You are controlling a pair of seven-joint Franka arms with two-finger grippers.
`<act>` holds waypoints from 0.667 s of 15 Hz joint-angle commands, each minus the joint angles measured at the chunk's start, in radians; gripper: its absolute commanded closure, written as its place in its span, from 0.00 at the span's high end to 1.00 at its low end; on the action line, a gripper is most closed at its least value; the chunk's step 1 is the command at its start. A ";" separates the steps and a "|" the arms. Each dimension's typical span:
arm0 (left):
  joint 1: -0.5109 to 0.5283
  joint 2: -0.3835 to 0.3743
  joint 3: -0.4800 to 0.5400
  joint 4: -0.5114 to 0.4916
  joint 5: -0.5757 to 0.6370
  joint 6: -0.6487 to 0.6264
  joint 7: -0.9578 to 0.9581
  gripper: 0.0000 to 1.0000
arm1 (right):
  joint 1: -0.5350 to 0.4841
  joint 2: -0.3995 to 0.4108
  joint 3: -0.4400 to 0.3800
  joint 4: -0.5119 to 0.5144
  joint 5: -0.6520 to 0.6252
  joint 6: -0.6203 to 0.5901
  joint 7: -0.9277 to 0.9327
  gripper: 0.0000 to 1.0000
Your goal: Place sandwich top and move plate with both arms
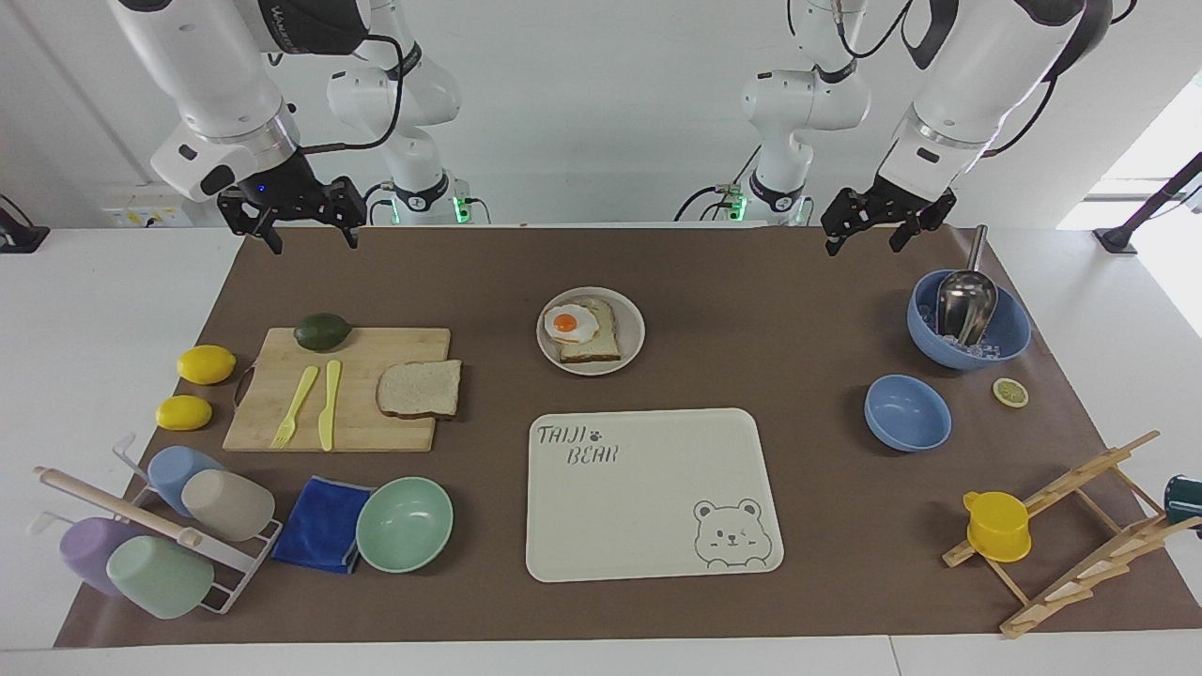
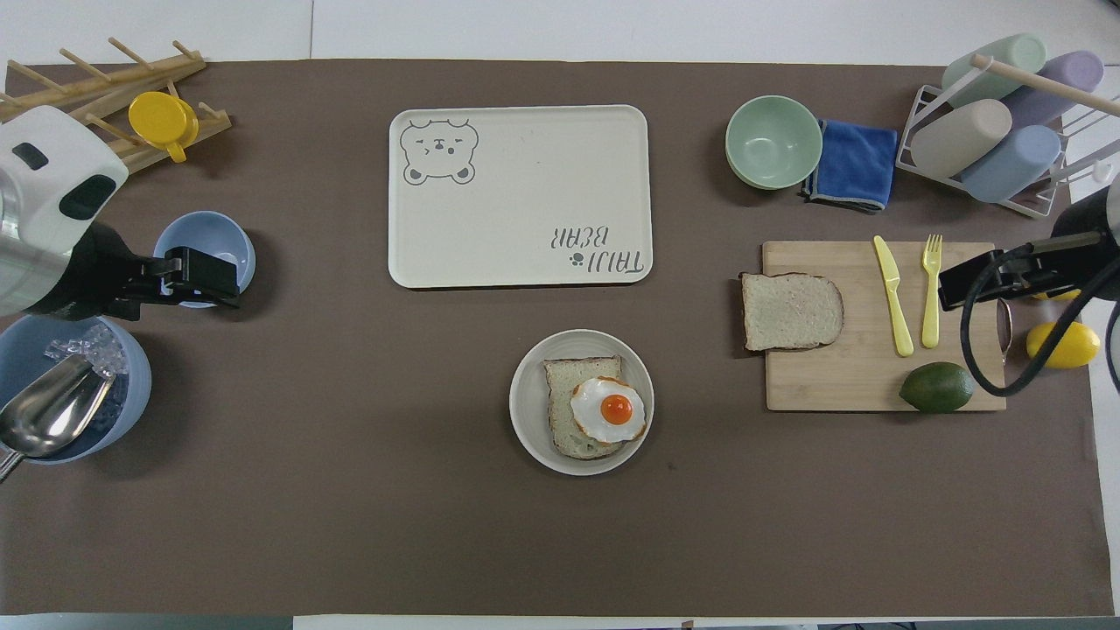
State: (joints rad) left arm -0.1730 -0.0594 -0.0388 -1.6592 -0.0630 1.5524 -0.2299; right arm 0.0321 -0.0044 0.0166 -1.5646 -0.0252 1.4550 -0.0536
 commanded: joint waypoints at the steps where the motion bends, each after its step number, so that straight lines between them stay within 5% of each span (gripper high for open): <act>1: 0.004 -0.011 0.000 -0.014 -0.009 0.017 0.009 1.00 | -0.004 -0.003 0.003 -0.003 -0.016 -0.008 -0.014 1.00; 7: 0.004 -0.011 0.000 -0.014 -0.009 0.017 0.004 1.00 | -0.014 -0.012 0.003 -0.018 0.001 0.001 0.011 1.00; 10: 0.004 -0.011 0.000 -0.014 -0.009 0.014 0.006 1.00 | 0.050 -0.025 0.013 -0.058 0.002 0.102 0.015 1.00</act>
State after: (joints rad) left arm -0.1730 -0.0594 -0.0386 -1.6592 -0.0630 1.5532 -0.2299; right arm 0.0408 -0.0050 0.0202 -1.5781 -0.0232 1.4893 -0.0477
